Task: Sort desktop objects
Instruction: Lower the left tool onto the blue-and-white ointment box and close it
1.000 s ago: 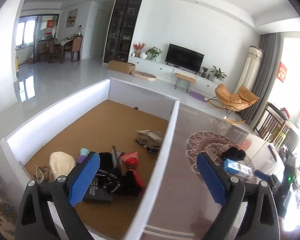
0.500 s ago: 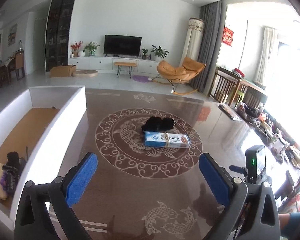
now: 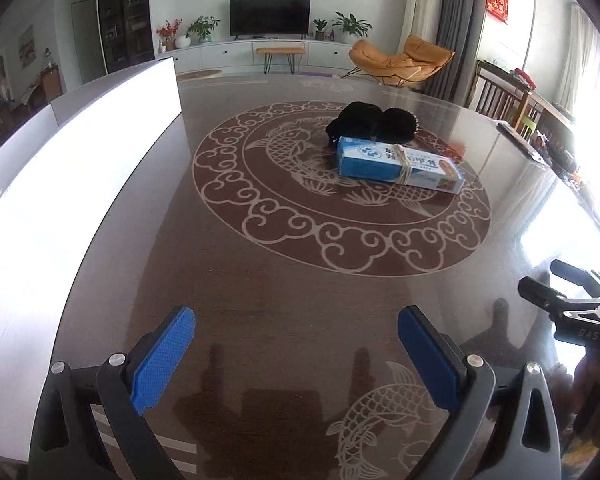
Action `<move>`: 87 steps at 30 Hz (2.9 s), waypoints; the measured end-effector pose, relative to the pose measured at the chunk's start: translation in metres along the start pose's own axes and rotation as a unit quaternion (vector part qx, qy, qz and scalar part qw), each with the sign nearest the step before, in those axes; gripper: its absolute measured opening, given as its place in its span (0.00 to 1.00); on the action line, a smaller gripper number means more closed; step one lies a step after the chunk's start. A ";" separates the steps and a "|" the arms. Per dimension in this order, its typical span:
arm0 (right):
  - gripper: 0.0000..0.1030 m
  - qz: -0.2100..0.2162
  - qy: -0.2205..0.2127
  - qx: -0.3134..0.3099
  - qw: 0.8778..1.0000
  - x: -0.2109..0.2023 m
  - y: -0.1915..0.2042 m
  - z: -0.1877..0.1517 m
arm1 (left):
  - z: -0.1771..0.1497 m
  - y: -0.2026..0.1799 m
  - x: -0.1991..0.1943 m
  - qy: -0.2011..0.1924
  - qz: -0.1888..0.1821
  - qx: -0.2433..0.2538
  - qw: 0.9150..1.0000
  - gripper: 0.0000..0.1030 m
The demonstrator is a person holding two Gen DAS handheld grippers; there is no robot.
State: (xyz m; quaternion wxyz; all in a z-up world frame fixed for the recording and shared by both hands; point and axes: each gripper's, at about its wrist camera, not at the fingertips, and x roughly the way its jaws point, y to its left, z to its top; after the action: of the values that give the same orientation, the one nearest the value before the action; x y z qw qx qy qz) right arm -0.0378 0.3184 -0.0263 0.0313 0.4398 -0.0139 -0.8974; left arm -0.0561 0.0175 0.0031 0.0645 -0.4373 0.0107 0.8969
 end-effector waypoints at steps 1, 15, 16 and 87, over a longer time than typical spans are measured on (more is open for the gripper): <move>1.00 0.002 0.003 0.003 1.000 0.001 -0.001 0.000 | 0.001 0.003 0.004 0.003 0.006 -0.001 1.000 1.00; 1.00 0.011 0.014 -0.020 1.000 0.004 0.008 0.002 | 0.015 0.013 0.039 0.023 0.027 -0.002 0.999 1.00; 1.00 0.022 0.014 -0.025 0.999 0.005 0.009 0.005 | 0.015 0.012 0.039 0.022 0.027 -0.002 0.999 1.00; 1.00 0.066 0.026 -0.137 0.988 0.064 0.052 0.060 | 0.063 0.022 0.071 0.061 0.057 -0.058 0.995 1.00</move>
State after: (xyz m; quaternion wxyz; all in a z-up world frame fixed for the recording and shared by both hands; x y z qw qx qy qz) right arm -0.1222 0.2620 -0.0367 0.1512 0.4526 0.0811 -0.8751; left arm -0.1512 0.0082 -0.0145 -0.0129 -0.4929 -0.0124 0.8699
